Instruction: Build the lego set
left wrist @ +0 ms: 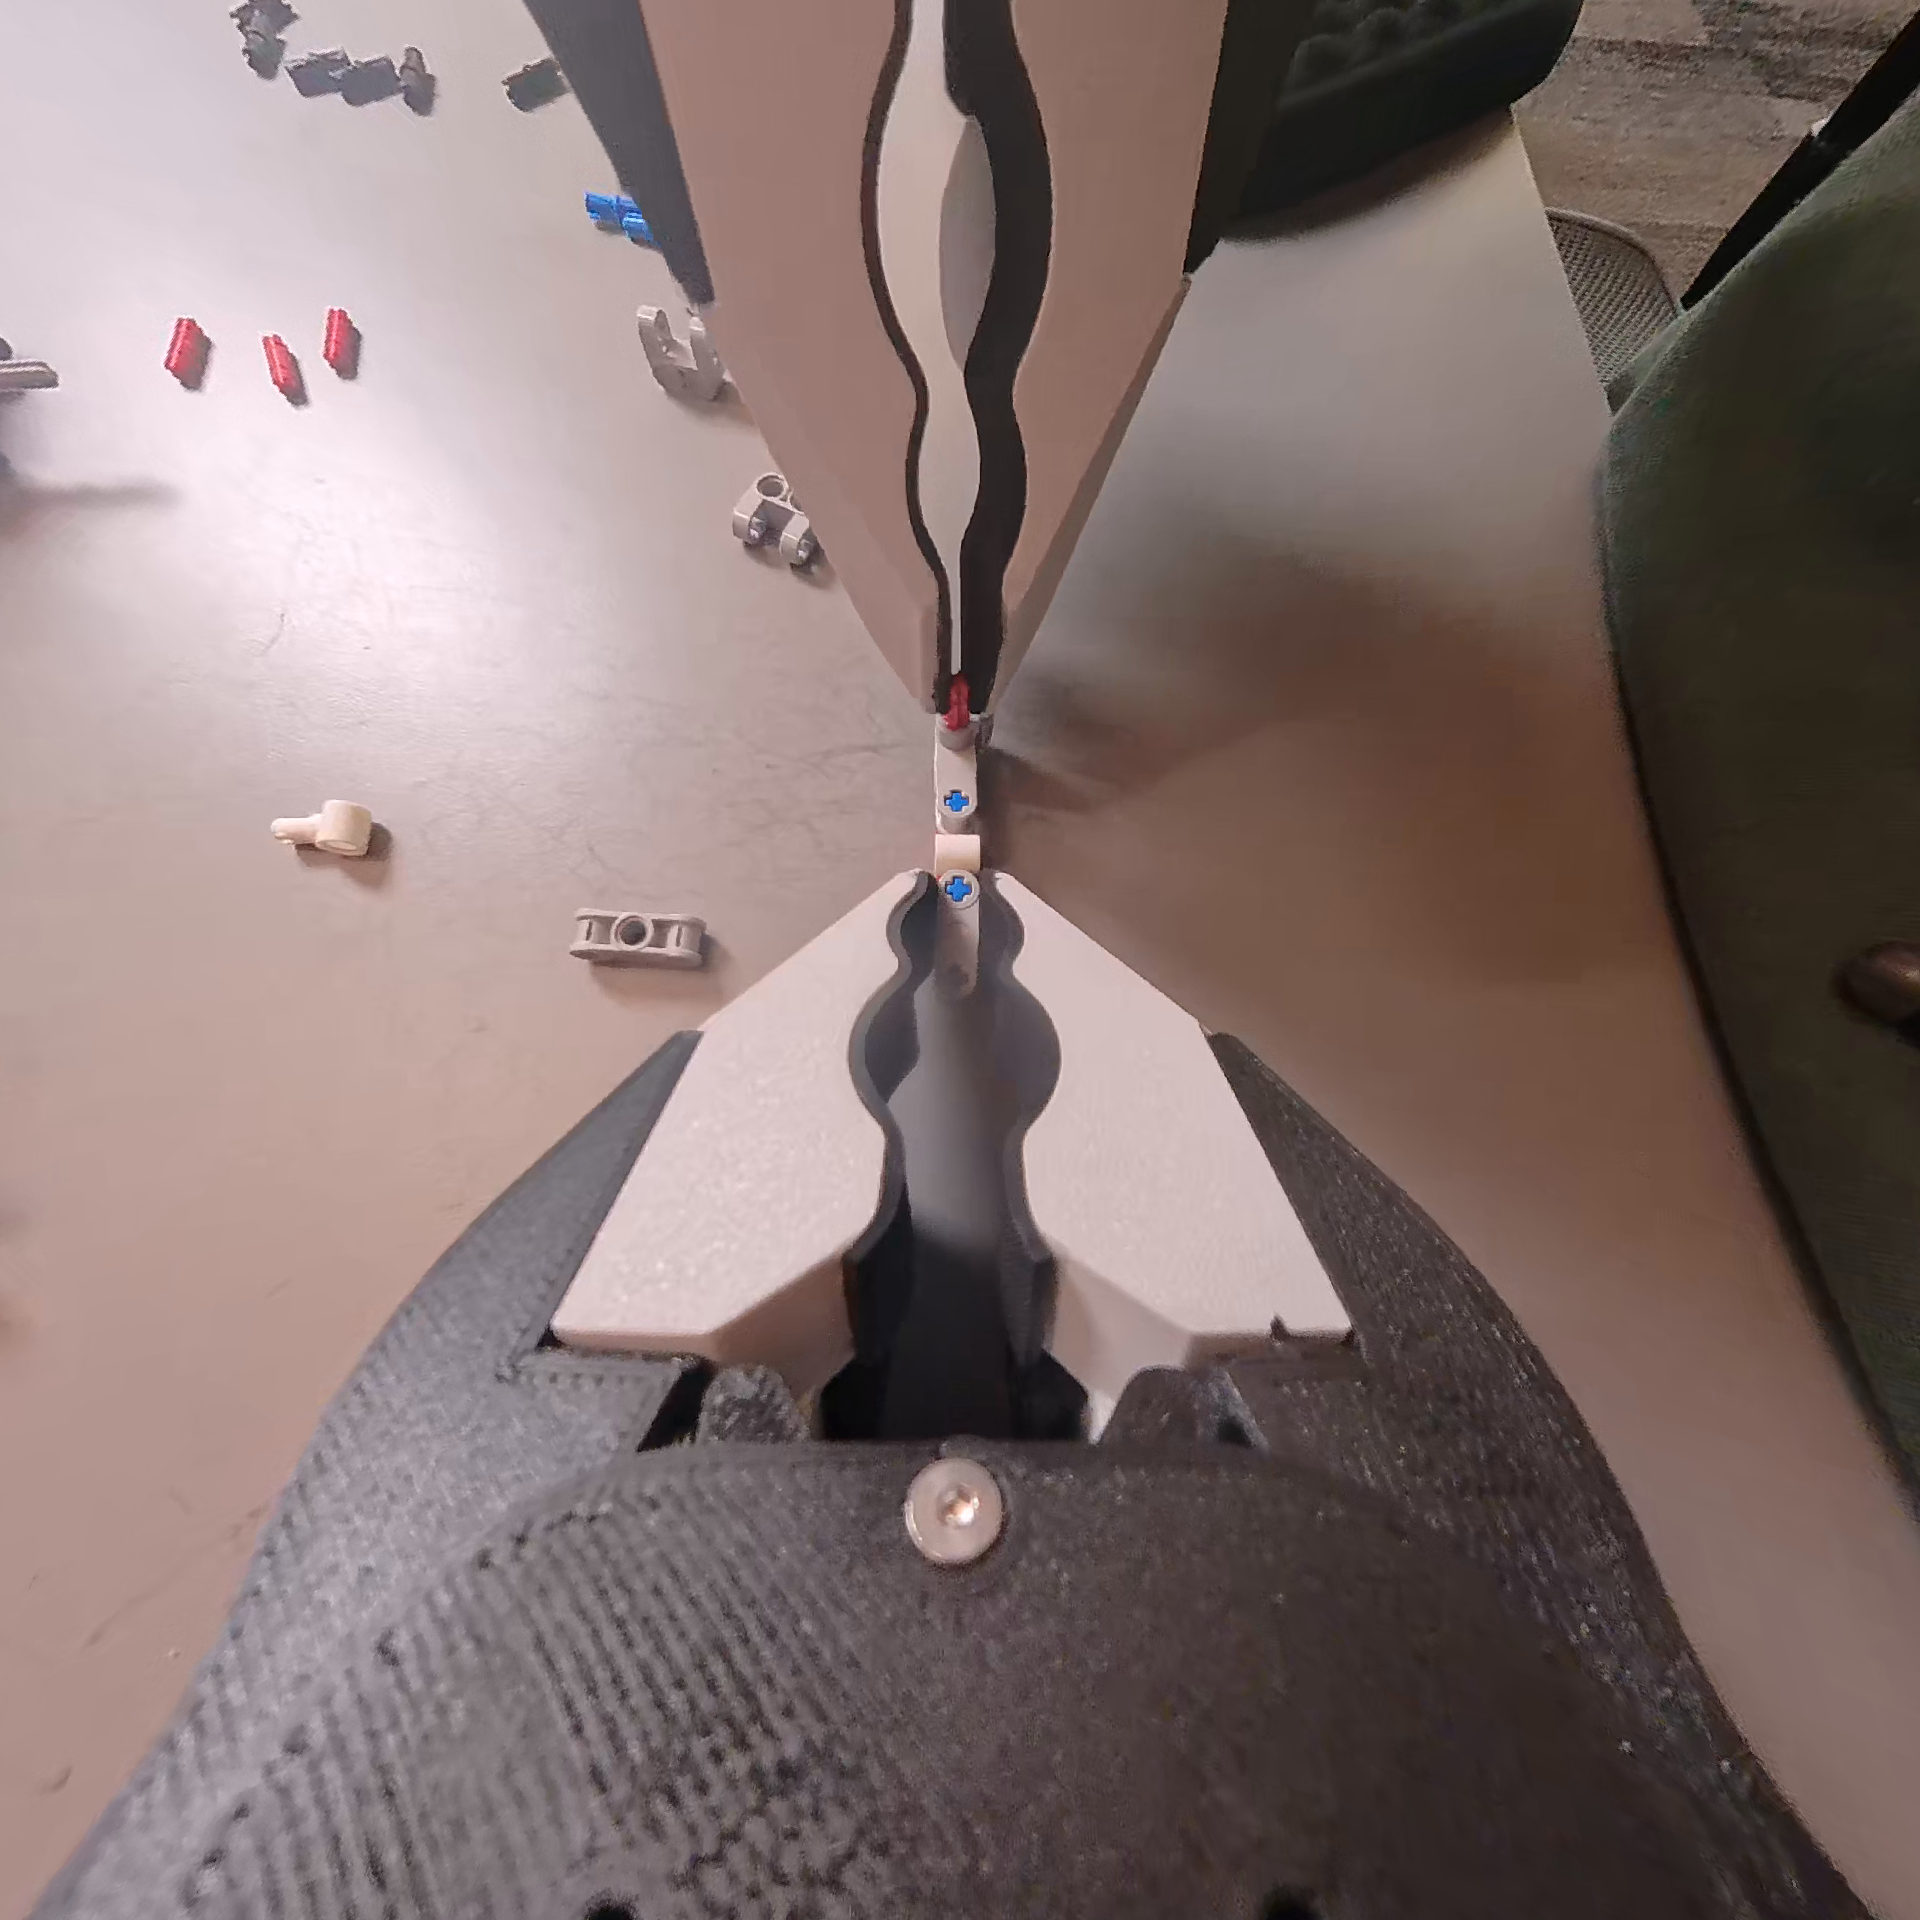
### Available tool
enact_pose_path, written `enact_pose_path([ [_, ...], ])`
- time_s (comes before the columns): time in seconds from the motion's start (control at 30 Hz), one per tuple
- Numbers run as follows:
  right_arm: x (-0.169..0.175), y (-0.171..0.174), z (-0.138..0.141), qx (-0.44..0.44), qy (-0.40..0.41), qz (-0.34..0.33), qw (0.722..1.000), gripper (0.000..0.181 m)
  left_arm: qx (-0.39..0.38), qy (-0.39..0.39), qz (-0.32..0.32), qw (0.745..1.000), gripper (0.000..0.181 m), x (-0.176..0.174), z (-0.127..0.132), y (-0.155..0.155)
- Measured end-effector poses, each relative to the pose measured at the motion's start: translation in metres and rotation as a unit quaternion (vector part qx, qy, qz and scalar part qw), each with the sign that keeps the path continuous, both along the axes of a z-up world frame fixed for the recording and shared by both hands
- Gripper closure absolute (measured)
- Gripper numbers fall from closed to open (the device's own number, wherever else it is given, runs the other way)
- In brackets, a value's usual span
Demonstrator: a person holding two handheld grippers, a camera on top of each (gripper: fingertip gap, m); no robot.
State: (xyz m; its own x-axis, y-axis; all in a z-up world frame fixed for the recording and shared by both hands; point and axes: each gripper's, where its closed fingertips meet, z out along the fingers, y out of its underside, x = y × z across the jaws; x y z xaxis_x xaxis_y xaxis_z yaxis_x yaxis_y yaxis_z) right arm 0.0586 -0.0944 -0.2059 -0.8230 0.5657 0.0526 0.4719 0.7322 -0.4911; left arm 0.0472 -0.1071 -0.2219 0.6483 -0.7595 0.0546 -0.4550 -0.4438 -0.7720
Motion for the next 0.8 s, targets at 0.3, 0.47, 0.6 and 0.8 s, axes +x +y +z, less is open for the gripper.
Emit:
enact_pose_path([
  [0.3,0.0015,0.0009,-0.0022,0.025,-0.016,0.068,0.997,0.18,-0.005,-0.007,-0.024,1.0,0.175,0.0002,0.0007,0.0],
  [0.47,0.0024,0.0008,-0.0035,0.038,-0.03,0.093,0.995,0.18,-0.005,-0.008,-0.031,0.999,0.175,0.0004,0.0006,-0.0002],
  [0.6,0.0035,0.0001,-0.006,0.045,-0.041,0.114,0.992,0.18,-0.007,-0.009,-0.036,0.999,0.175,0.0004,0.0007,-0.0005],
  [0.8,0.0032,-0.0003,-0.006,0.05,-0.046,0.128,0.989,0.18,-0.01,-0.013,-0.037,0.999,0.175,0.0006,0.001,-0.0008],
])
